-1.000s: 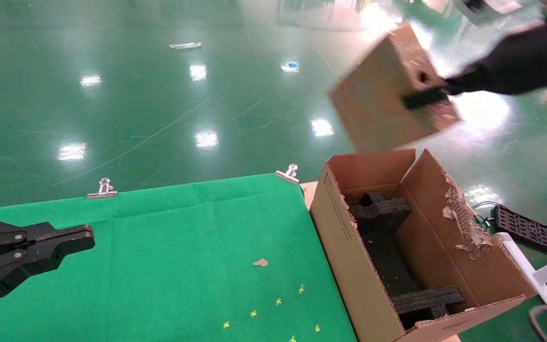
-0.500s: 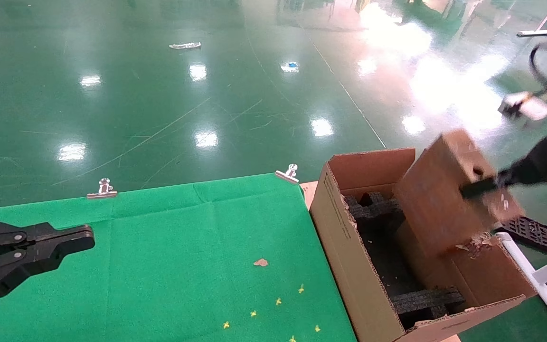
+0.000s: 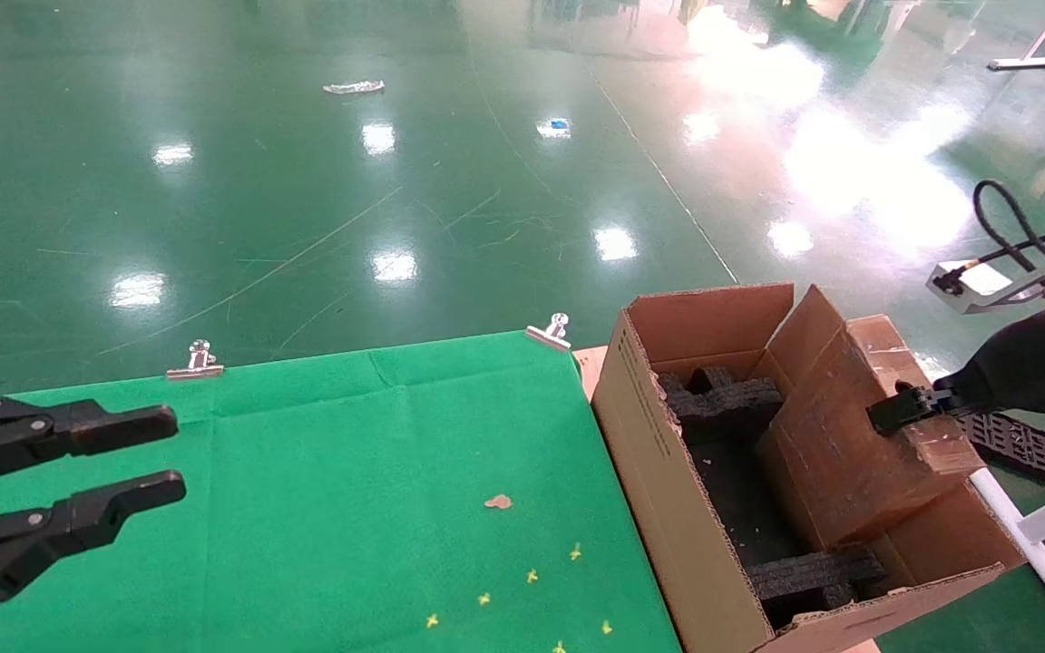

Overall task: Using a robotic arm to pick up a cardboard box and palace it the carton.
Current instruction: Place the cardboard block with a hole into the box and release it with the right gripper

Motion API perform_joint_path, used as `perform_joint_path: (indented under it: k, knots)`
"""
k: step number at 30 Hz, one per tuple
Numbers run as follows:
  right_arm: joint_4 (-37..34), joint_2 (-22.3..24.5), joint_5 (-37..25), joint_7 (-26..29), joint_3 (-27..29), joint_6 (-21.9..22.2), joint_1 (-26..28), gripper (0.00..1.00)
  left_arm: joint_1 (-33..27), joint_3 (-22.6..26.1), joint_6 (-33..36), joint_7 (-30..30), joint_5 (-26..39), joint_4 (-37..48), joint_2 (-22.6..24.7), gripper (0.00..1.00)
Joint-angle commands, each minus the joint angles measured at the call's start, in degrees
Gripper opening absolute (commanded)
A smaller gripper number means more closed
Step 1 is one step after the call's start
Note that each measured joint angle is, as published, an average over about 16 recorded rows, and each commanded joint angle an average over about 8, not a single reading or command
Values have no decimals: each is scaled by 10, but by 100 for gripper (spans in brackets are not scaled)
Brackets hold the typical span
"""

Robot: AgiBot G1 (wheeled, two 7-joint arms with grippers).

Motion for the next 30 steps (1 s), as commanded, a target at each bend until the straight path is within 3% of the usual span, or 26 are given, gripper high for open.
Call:
perform_joint_path:
  k: [1, 20, 30]
  knots:
    - [-16, -8, -3, 0, -3, 4, -7, 0, 0, 0, 0, 0, 0, 0, 0, 100]
    - [-138, -75, 43, -36, -3, 95, -156, 0, 0, 1, 0, 0, 0, 0, 0, 100]
    - [-182, -98, 96, -102, 21, 156, -243, 0, 0, 1, 0, 1, -1, 0, 0, 100]
